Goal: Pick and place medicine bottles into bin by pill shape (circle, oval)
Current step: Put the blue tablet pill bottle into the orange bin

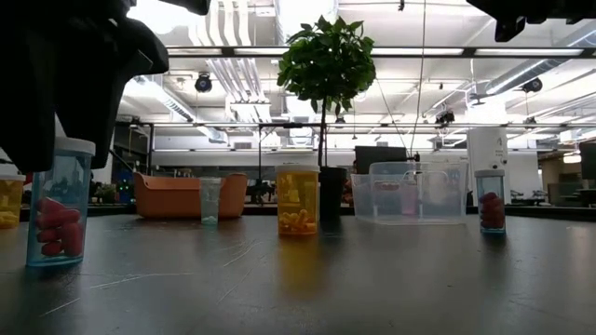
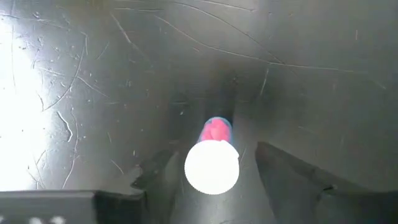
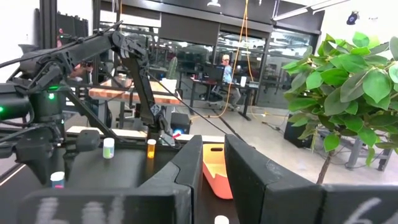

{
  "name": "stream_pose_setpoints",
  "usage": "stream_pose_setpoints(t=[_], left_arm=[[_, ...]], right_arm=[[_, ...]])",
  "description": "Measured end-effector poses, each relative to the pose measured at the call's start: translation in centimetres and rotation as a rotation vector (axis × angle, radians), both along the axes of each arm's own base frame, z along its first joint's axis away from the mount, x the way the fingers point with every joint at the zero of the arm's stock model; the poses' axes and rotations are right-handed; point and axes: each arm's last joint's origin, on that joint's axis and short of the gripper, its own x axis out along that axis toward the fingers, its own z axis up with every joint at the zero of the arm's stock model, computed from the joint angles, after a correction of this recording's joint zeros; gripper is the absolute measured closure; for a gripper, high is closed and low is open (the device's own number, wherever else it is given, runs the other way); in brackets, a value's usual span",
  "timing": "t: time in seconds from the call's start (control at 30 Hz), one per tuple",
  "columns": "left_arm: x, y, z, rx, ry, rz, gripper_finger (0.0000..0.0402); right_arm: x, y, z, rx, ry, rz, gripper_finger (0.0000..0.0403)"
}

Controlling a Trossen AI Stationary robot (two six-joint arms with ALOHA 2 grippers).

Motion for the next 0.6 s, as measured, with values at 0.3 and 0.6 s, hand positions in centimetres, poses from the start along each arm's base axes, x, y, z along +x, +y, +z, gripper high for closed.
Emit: stream_pose_setpoints(t=[0.3,0.6], left_arm=[[0.0,0.1,0.1,0.003,0.005,-0.004,0.0310],[0.3,2.2,2.8,0.055,0.038,-0.068,0.0295]], right_arm=[[0.0,0.0,0.0,0.000,0.000,0.000,0.0344],[0.0,0.0,0.0,0.000,0.002,0.000,0.0344]])
